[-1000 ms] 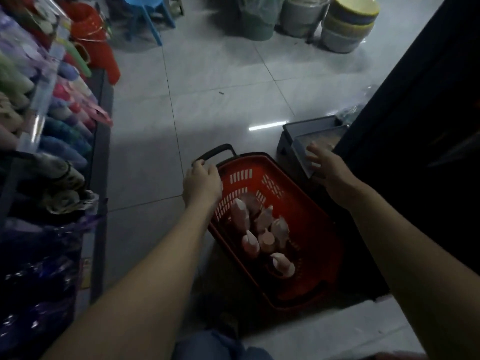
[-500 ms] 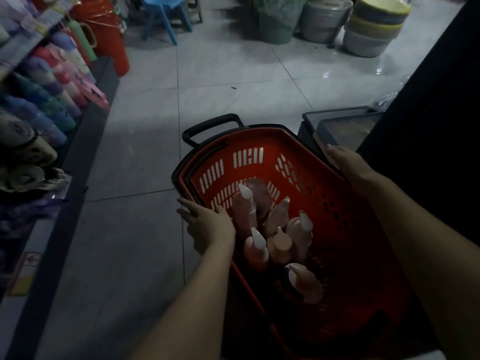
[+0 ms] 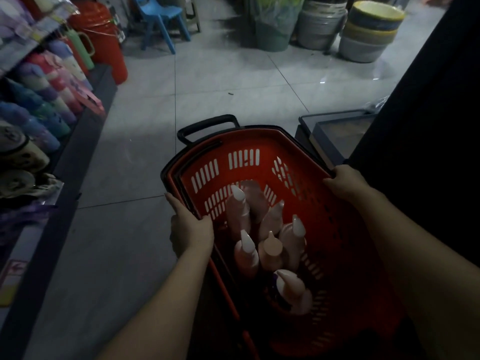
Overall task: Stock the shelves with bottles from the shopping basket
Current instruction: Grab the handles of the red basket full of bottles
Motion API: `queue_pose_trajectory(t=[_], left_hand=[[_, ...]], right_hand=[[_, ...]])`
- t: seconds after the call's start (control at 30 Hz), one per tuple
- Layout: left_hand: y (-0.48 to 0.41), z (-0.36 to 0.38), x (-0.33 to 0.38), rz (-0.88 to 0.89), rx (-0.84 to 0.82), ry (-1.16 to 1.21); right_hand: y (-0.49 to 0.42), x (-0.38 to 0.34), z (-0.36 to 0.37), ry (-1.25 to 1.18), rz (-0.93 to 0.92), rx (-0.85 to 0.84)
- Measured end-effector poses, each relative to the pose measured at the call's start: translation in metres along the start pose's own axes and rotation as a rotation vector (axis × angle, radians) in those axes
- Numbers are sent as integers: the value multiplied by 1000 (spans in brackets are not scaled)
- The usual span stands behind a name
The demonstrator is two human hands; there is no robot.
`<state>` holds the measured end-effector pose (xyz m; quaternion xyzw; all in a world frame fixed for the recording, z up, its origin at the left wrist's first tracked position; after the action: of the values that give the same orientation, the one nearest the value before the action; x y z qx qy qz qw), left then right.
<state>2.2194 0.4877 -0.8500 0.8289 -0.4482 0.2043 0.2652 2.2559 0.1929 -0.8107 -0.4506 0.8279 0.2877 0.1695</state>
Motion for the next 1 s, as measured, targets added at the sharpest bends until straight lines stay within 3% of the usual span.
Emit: queue_pose_trajectory(t=[0.23, 0.33, 0.47, 0.77, 1.0], left_hand=[[-57, -29, 13, 148, -56, -87], [-76, -42, 16, 90, -55, -140], [-88, -53, 15, 66, -192, -328], [-81, -66, 0, 66, -269, -141], [-50, -123, 25, 78, -299, -86]], right_hand=[[18, -6, 21, 78, 30, -28], [21, -9, 33, 93, 21, -31], [29, -18, 40, 118, 69, 6], [69, -19, 40, 189, 75, 10], [117, -40, -10, 147, 59, -12]])
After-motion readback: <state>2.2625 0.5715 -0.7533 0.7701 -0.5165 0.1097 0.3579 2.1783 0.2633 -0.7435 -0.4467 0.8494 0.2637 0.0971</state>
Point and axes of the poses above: each hand's wrist, its own y-axis away from the middle knuckle, its own z-axis out of the palm, x = y × z, the point moved 1 cm from there along -y, towards the middle knuckle, and after that the axes turned 8 degrees about -y, right-handed, at the moved point
